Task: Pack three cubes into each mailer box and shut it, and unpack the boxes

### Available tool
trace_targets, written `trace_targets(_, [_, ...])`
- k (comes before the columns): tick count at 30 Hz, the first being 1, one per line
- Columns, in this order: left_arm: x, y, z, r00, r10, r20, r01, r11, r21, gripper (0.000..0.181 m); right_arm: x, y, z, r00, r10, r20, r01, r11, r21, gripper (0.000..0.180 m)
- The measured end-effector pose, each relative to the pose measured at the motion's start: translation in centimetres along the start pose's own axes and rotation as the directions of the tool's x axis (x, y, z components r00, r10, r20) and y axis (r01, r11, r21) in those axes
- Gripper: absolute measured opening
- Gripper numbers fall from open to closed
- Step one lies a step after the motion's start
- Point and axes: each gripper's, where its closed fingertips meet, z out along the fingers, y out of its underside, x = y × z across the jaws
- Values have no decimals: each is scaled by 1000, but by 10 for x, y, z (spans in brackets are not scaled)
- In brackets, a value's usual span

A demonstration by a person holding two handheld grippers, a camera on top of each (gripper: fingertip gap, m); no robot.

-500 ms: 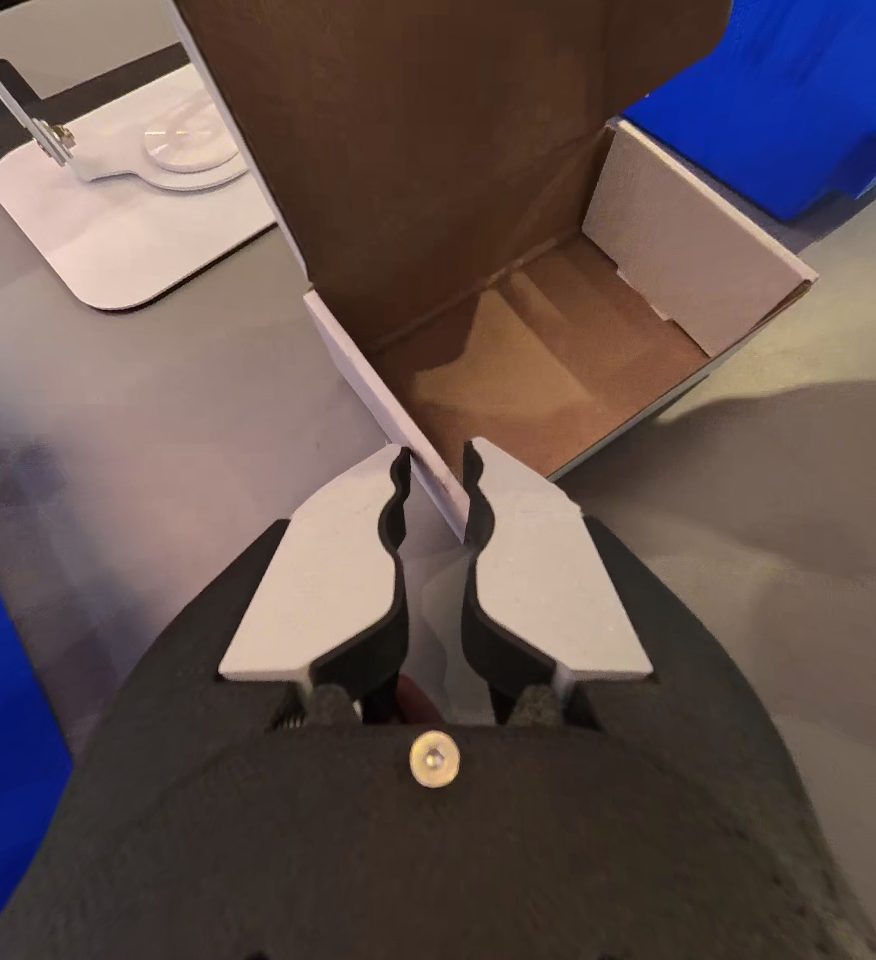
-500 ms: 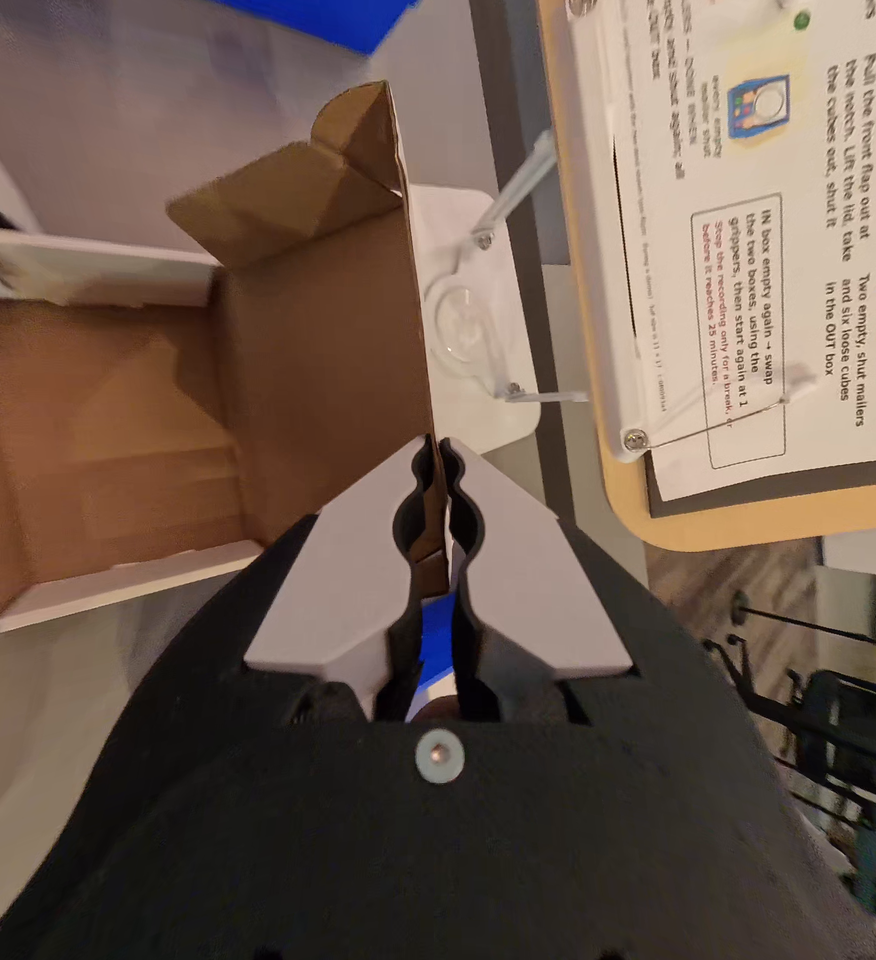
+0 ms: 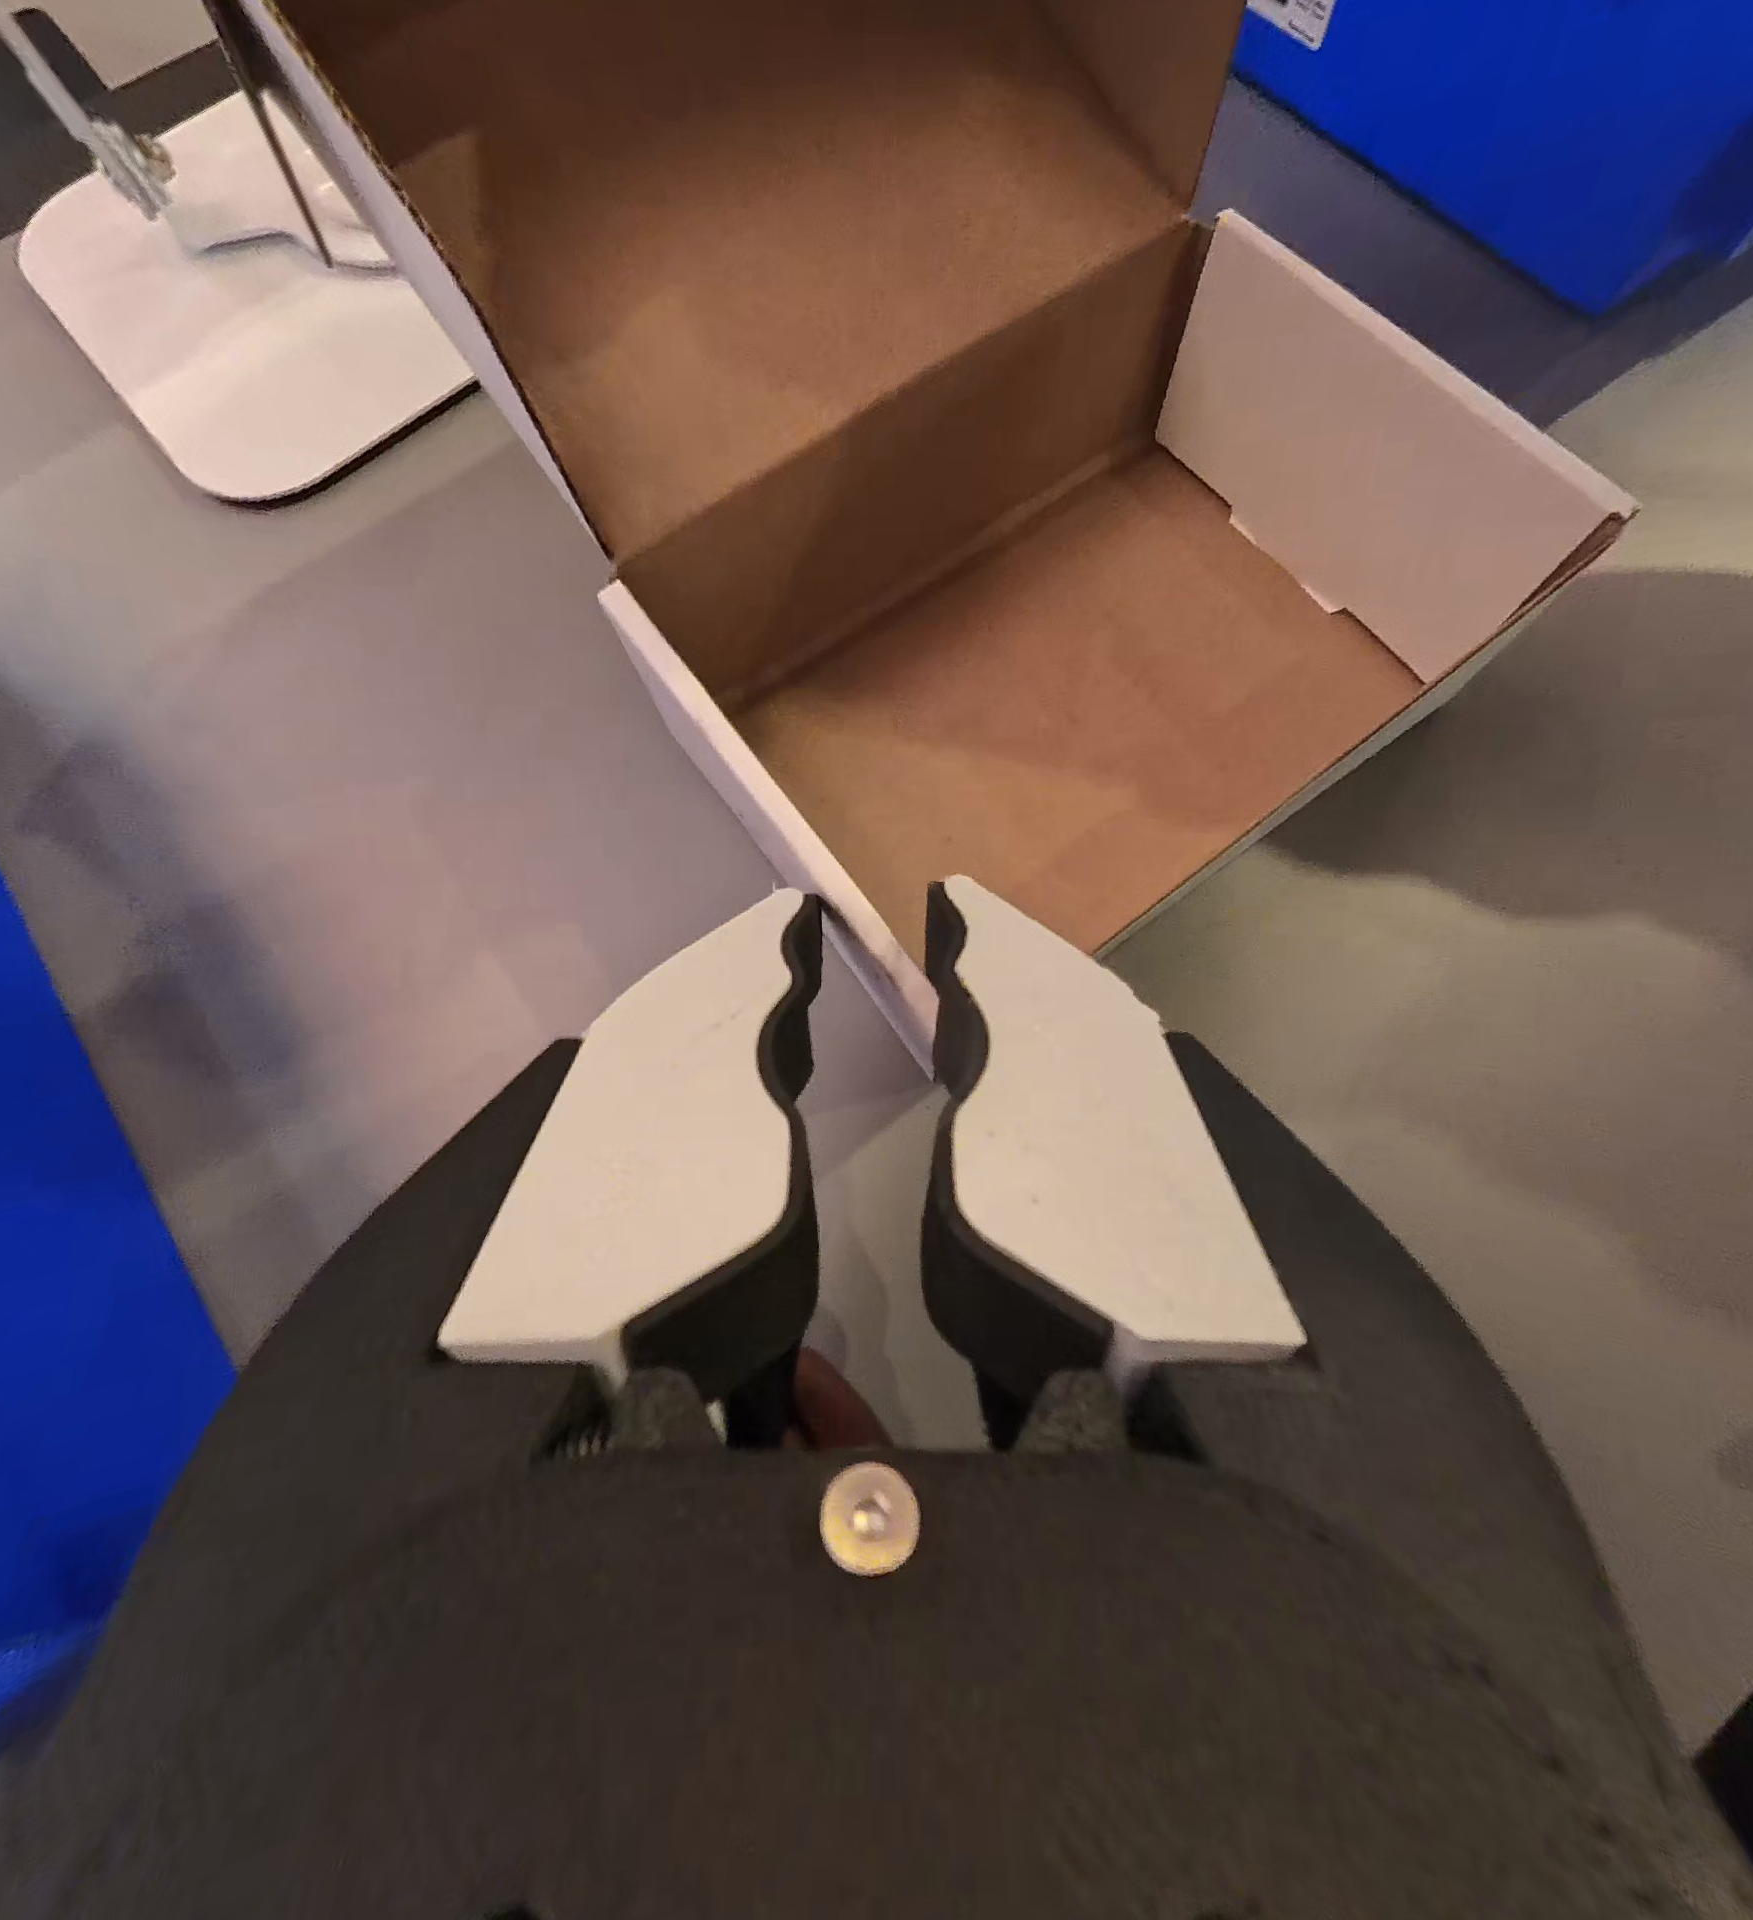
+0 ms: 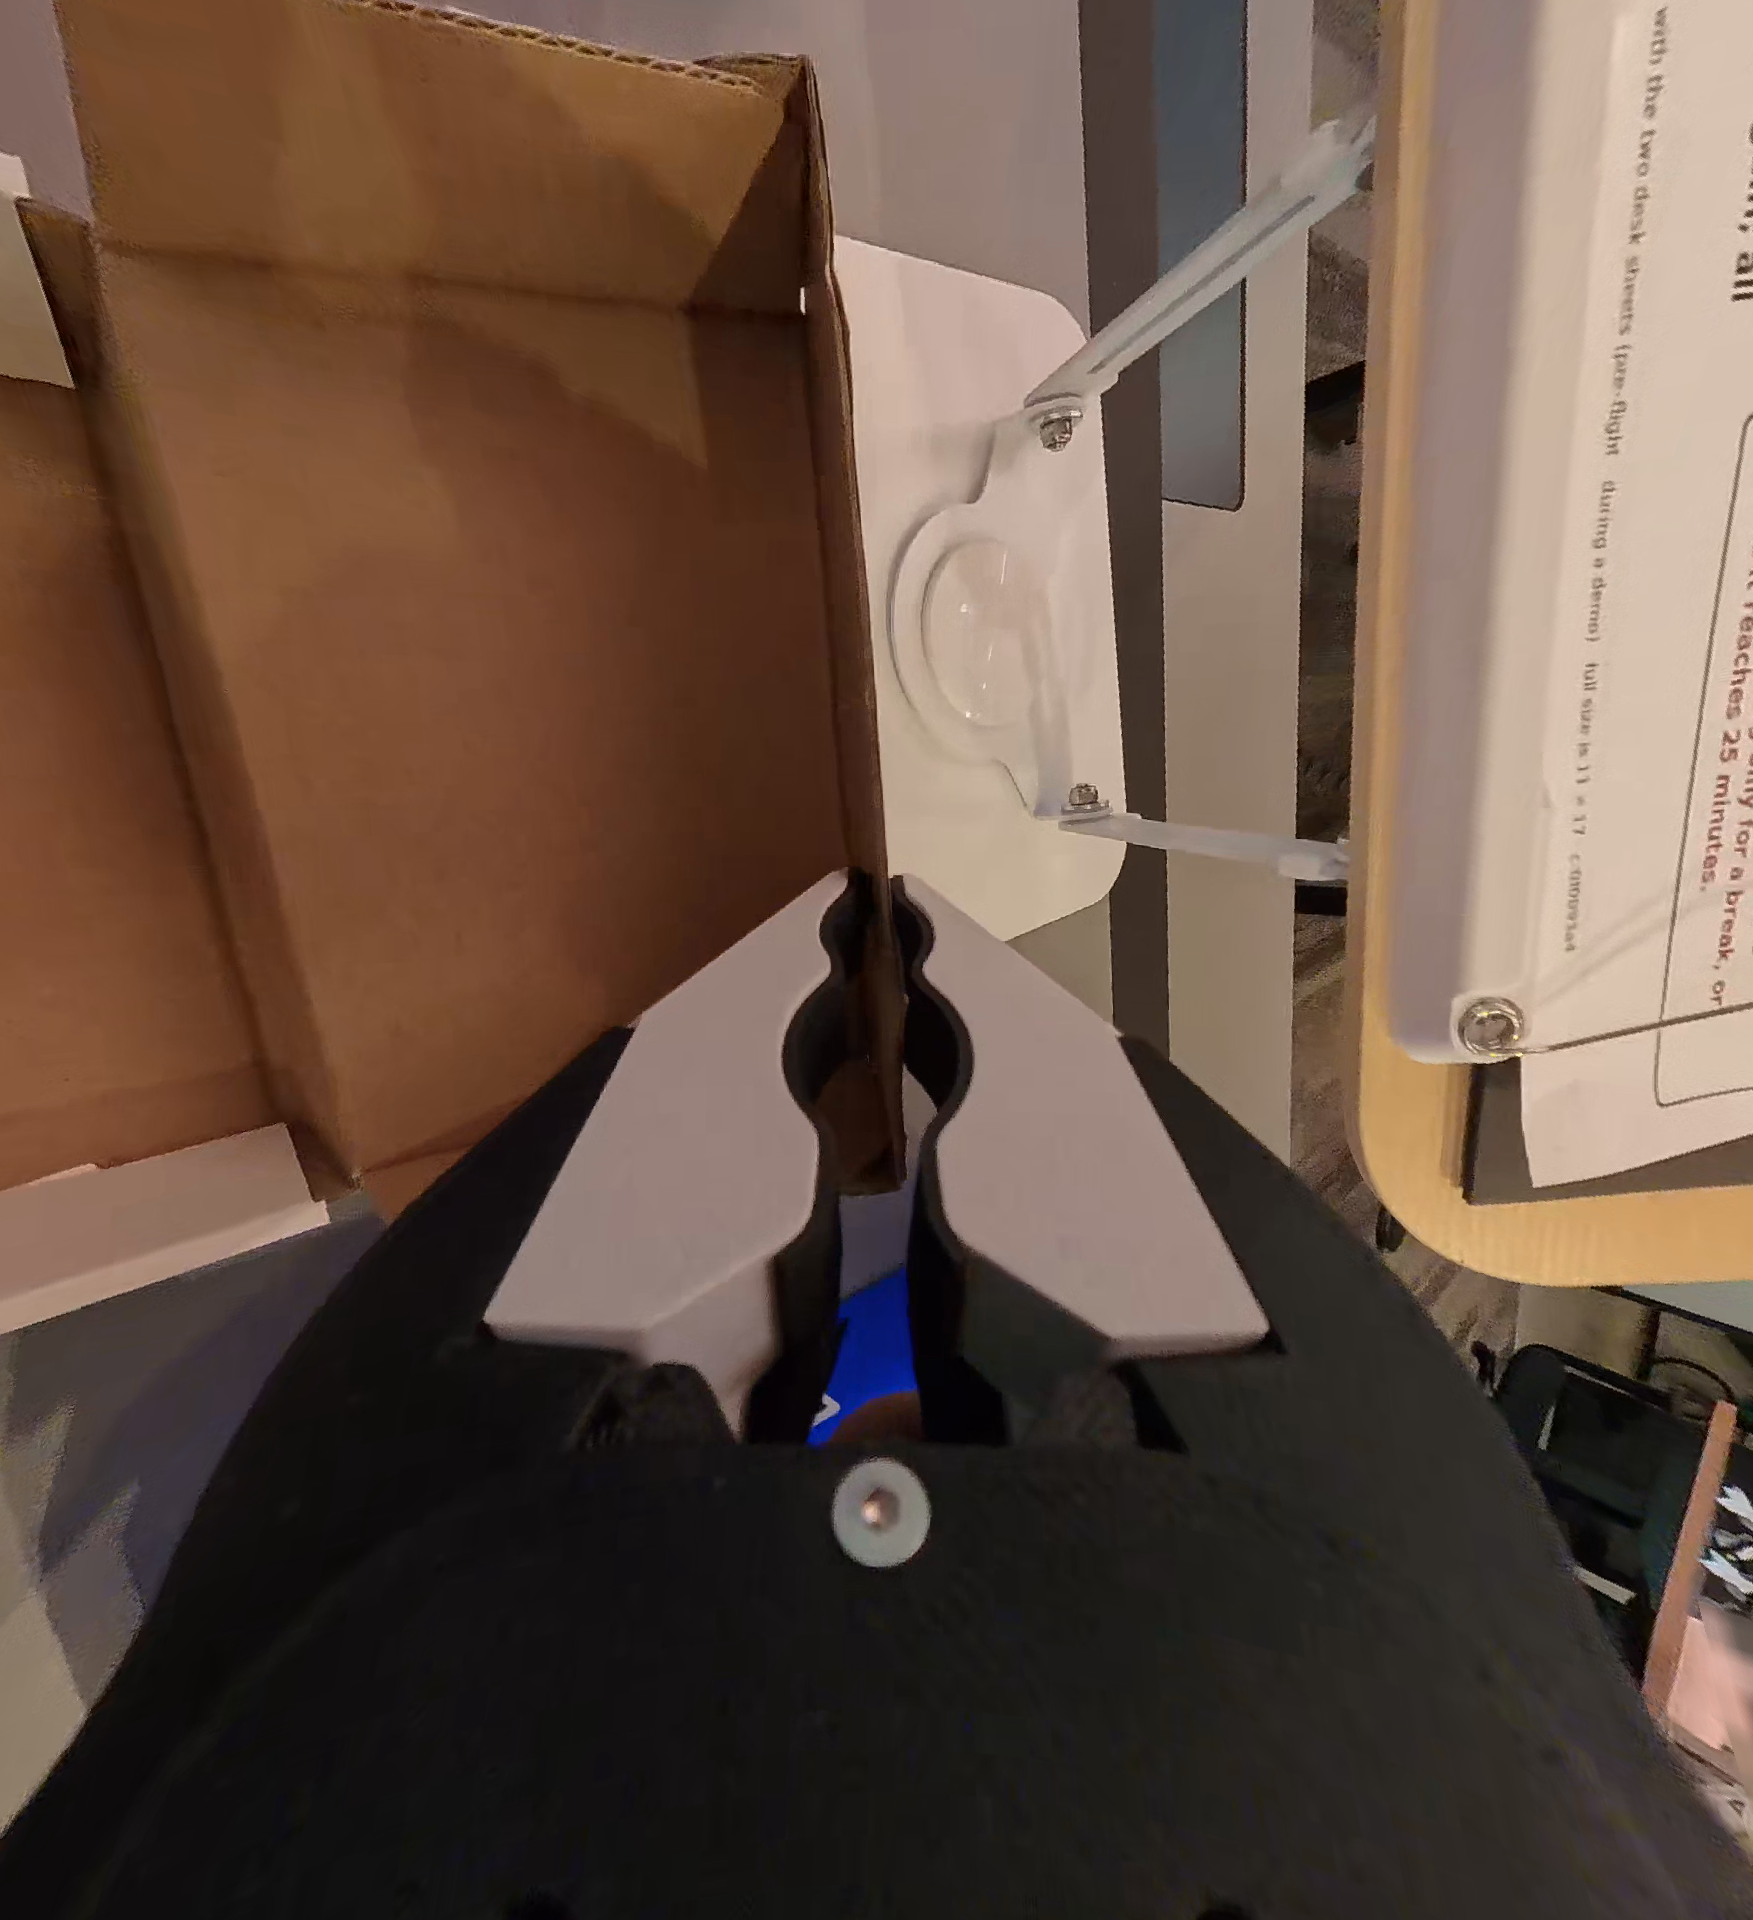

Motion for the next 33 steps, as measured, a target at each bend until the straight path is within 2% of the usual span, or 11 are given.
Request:
trace_targets(3, [-3,2,-2,1000,-21,16,21,1000,-4,18,3,-4,-6,1000,26,-15,-25,999,26,6])
trace_targets(6, [-4,2,-2,999,-35,33,35,999,-3,15,11,-1,-26,997,35,-75,-33,999,17,26])
trace_targets(12, [-2,1,-1,998,-48,38,48,999,-2,11,6,10,-67,991,108,-84,-102,992,69,36])
trace_targets(17, [-2,1,0,996,-70,53,70,998,-4,10,10,13,-110,976,150,-155,-130,983,132,45])
trace_targets(19, [-3,1,0,994,-85,66,85,996,-4,9,-5,5,-136,978,157,-138,-131,975,182,36])
trace_targets(23, [-3,1,0,987,-135,93,135,991,7,8,-72,-15,-170,984,171,55,-180,940,290,23])
trace_targets(25, [-4,1,0,982,-156,107,156,988,16,8,-100,-9,-163,972,207,111,-229,941,250,23])
trace_targets(27, [-3,1,0,977,-179,119,177,984,26,8,-121,8,-144,937,319,144,-340,927,159,38])
trace_targets(29, [-3,3,-2,972,-198,129,196,980,30,8,-140,25,-128,880,439,183,-460,883,93,41])
trace_targets(31, [-2,4,-4,969,-209,134,206,978,38,8,-143,37,-114,833,537,134,-549,832,77,45])
trace_targets(33, [0,5,-6,968,-212,136,209,977,38,8,-151,41,-99,758,628,175,-645,762,58,44])
